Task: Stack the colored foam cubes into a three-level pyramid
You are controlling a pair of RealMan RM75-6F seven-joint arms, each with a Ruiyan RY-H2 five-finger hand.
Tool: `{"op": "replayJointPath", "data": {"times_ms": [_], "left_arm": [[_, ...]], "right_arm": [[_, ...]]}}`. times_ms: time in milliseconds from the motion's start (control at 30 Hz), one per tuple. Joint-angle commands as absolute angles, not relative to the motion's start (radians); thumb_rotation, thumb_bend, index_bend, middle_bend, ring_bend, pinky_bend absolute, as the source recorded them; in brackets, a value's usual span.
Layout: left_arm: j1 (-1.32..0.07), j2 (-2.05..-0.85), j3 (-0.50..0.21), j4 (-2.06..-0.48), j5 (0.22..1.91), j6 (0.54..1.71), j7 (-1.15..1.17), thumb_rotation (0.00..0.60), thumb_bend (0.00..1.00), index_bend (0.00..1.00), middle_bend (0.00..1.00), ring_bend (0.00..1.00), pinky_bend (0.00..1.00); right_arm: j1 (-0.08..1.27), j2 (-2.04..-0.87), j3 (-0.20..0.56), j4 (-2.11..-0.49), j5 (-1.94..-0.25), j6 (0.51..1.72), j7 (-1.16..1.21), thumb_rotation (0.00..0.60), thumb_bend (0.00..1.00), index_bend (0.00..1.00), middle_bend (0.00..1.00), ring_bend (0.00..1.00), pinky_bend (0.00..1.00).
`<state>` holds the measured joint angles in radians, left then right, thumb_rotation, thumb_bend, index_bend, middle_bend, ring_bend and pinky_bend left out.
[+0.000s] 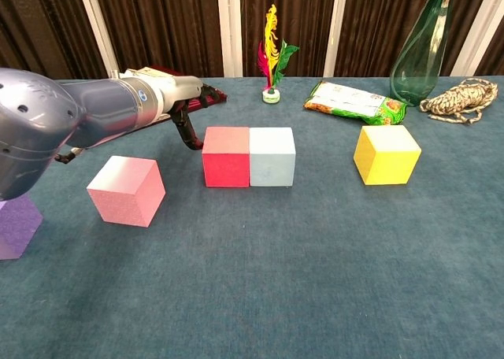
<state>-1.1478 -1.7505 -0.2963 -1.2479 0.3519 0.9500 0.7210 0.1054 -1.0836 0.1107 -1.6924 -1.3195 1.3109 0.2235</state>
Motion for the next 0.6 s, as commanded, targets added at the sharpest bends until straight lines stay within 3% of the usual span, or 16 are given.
{"op": "replayJointPath", "data": {"times_ms": [33,600], "left_arm": [[-1.148,-1.754,-0.302,-1.243,0.358,0.950,0.716,0.600,0.38,0.00,0.09,0.00,0.03],[-1.122,-1.738,-0.288,-1.263,0.344,0.951,0.731,0.600,0.38,0.00,0.09,0.00,0.03]], "right_arm": [[0.105,-1.084,0.110,-1.693,-1.320,1.311,0.223,0.600,0.32,0.00,0.00,0.00,0.00],[0.102,-1.083,0.109,-1.693,-1.321,1.315,0.219,0.600,0.32,0.00,0.00,0.00,0.00]]}}
